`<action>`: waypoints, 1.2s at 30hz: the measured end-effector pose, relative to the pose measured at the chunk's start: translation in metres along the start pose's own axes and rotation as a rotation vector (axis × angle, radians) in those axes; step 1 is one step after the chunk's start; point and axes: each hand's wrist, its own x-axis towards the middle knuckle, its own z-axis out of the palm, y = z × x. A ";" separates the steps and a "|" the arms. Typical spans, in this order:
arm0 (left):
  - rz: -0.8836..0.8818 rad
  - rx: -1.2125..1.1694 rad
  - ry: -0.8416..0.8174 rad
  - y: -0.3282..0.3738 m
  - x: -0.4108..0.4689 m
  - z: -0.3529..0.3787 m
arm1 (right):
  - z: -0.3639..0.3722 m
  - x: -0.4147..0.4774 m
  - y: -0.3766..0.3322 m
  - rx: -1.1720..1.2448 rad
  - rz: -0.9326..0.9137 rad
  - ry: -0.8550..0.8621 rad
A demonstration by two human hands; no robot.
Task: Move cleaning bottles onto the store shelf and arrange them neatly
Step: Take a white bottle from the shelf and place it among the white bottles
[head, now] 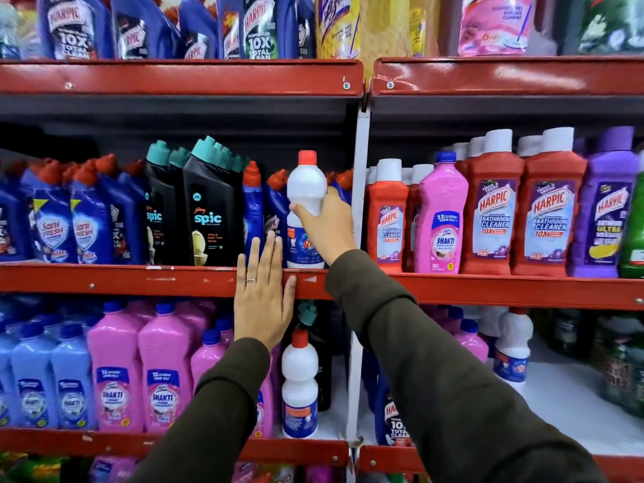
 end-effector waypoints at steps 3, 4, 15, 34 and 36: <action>-0.010 0.015 -0.004 0.000 -0.001 0.000 | -0.009 -0.002 -0.005 0.033 -0.030 0.024; -0.010 0.016 -0.004 0.000 -0.001 0.000 | -0.013 -0.002 -0.008 0.040 -0.042 0.032; -0.041 -0.011 -0.057 0.009 0.000 -0.018 | -0.075 -0.024 0.002 0.217 -0.033 0.067; -0.013 -0.271 -0.080 0.223 -0.078 -0.001 | -0.244 -0.126 0.153 0.181 0.043 0.141; -0.014 -0.298 -0.111 0.241 -0.091 0.005 | -0.256 -0.136 0.171 0.174 0.068 0.131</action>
